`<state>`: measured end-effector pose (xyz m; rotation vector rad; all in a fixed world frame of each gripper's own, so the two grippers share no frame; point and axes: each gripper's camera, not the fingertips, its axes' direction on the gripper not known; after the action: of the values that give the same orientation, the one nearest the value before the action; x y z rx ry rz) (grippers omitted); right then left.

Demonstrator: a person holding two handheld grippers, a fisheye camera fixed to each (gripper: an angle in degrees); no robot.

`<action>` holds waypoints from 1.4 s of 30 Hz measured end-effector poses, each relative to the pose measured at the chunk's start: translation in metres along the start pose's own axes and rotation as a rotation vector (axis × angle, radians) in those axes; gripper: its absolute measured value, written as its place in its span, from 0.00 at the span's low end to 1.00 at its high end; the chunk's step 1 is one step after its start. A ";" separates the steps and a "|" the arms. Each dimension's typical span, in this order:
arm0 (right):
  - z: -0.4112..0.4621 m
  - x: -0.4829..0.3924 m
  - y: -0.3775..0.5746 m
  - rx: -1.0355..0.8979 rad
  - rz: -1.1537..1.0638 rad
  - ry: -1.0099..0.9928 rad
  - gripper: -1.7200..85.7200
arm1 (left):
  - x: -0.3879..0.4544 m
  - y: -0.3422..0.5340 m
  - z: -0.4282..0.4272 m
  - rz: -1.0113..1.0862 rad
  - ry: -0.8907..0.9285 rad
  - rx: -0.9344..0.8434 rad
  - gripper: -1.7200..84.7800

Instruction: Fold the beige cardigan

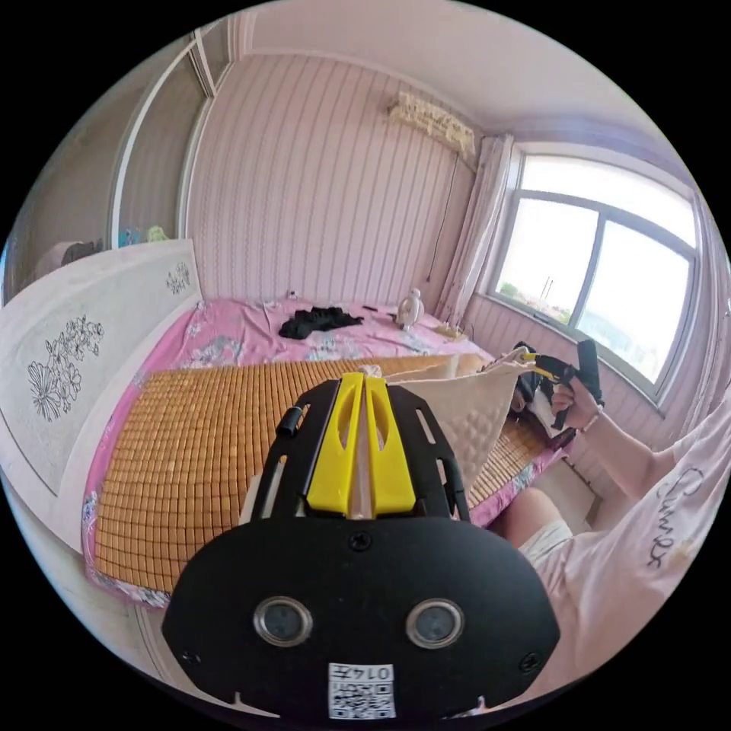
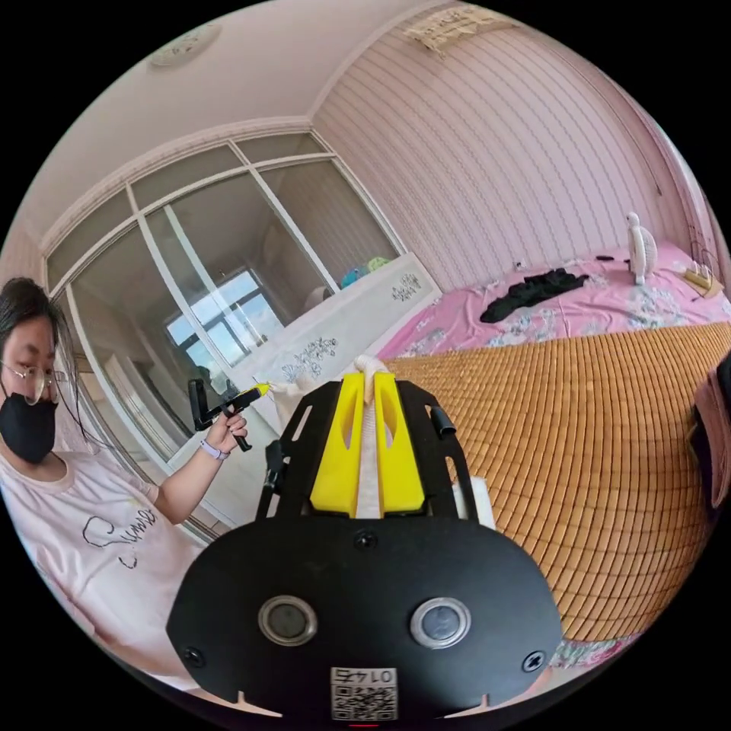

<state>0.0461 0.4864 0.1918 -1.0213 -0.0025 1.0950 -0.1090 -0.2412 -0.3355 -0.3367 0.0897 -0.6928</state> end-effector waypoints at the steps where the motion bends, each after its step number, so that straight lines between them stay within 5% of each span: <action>1: -0.012 -0.013 -0.020 0.039 -0.029 -0.031 0.04 | -0.001 -0.019 -0.029 0.012 -0.003 0.089 0.01; 8: -0.066 -0.115 -0.096 0.168 -0.265 0.011 0.04 | 0.020 -0.088 -0.153 0.061 -0.070 0.334 0.01; 13: -0.143 -0.193 -0.116 0.346 -0.445 0.012 0.03 | 0.045 -0.094 -0.227 0.084 0.041 0.566 0.01; 23: -0.205 -0.292 -0.155 0.363 -0.635 -0.037 0.03 | 0.081 -0.130 -0.335 0.238 0.163 0.841 0.01; 27: -0.135 -0.256 -0.189 0.125 -0.567 0.133 0.03 | 0.056 -0.162 -0.288 0.172 0.098 0.701 0.01; 32: -0.012 -0.145 -0.210 -0.159 -0.414 0.338 0.03 | 0.007 -0.194 -0.123 0.035 -0.117 0.327 0.01; 36: 0.012 -0.098 -0.255 -0.076 -0.304 0.415 0.03 | -0.010 -0.216 -0.056 -0.067 -0.086 0.279 0.01; 42: 0.008 -0.118 -0.245 0.090 -0.478 0.454 0.03 | 0.000 -0.236 -0.022 0.010 -0.098 0.343 0.01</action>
<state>0.1610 0.3877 0.4176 -1.0976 0.1594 0.4142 -0.2577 -0.4168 -0.2777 -0.0408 -0.1200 -0.6669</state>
